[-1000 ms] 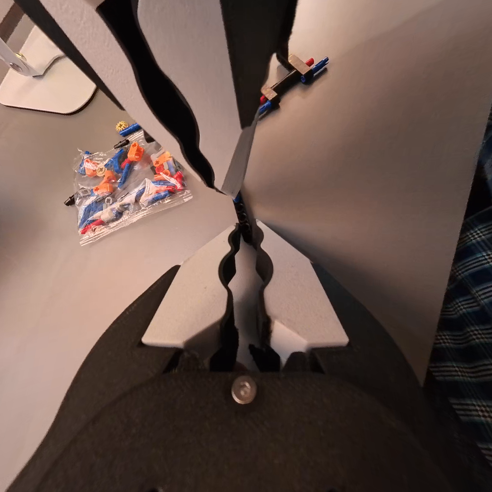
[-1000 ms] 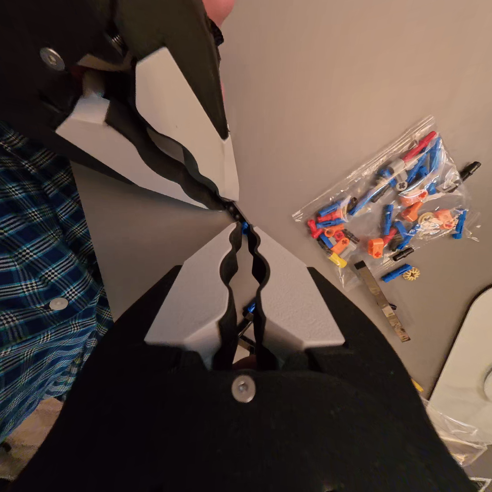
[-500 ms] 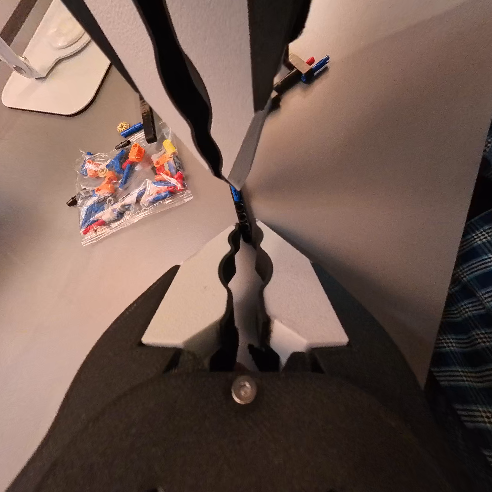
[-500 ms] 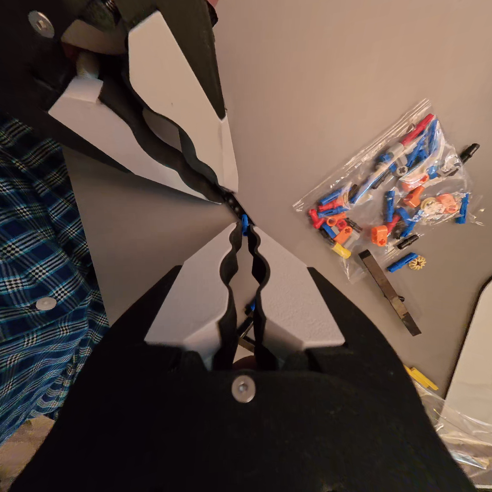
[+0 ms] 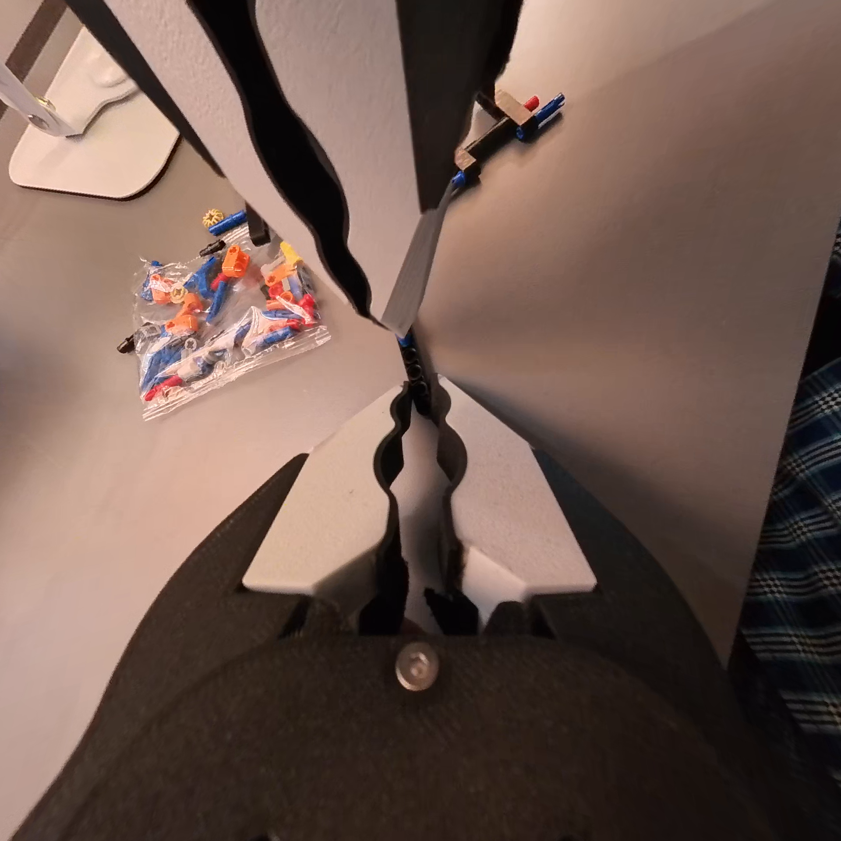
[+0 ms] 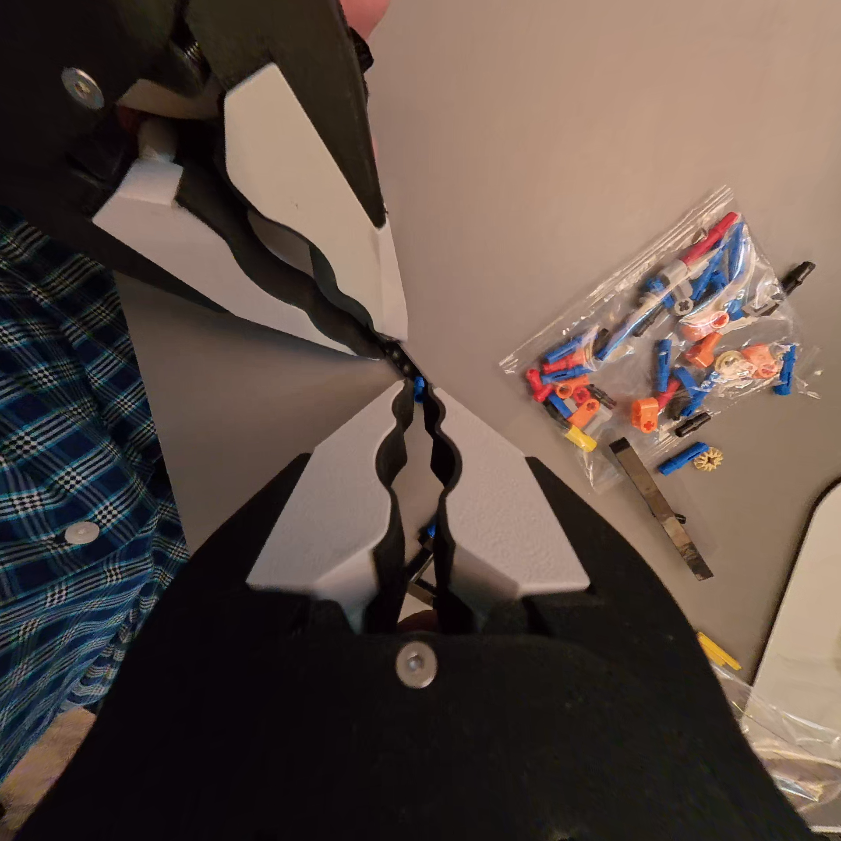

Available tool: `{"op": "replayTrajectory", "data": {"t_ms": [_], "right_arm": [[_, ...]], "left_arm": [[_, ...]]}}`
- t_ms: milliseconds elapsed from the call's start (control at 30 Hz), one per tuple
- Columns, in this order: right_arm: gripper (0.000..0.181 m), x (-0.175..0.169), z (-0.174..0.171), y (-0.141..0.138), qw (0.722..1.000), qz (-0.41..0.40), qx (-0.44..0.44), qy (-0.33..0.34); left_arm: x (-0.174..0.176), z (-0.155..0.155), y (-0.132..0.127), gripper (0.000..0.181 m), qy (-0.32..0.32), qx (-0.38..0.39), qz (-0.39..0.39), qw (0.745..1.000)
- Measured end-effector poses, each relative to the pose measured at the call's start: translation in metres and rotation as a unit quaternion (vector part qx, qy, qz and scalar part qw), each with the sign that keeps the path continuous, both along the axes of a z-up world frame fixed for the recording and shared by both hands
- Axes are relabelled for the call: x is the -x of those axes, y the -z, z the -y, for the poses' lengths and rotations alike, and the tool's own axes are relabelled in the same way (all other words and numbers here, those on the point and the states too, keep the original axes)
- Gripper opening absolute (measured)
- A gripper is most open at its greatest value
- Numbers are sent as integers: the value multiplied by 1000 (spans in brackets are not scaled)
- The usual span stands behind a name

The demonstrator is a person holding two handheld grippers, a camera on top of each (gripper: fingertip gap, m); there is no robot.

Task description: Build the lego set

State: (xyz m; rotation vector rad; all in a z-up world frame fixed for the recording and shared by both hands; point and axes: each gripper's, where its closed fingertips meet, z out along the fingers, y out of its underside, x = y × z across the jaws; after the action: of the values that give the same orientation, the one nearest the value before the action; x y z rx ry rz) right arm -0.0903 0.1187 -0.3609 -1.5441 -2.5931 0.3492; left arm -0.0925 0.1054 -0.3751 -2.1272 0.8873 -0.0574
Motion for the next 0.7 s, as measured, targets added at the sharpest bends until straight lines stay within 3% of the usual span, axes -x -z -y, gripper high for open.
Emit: {"op": "replayTrajectory", "data": {"t_ms": [200, 367, 600, 700], "right_arm": [[0, -1, 9, 8, 1000, -3, 17, 4], [1, -2, 0, 10, 999, -22, 28, 23], [0, 11, -12, -15, 981, -100, 141, 92], [1, 12, -13, -24, 966, -123, 189, 125]], "left_arm": [[-6, 0, -1, 6, 13, -7, -3, 1000], [1, -8, -1, 6, -13, -13, -12, 1000], [3, -8, -1, 6, -21, -4, 0, 1000], [7, -12, -5, 29, -40, -11, 13, 999]]}}
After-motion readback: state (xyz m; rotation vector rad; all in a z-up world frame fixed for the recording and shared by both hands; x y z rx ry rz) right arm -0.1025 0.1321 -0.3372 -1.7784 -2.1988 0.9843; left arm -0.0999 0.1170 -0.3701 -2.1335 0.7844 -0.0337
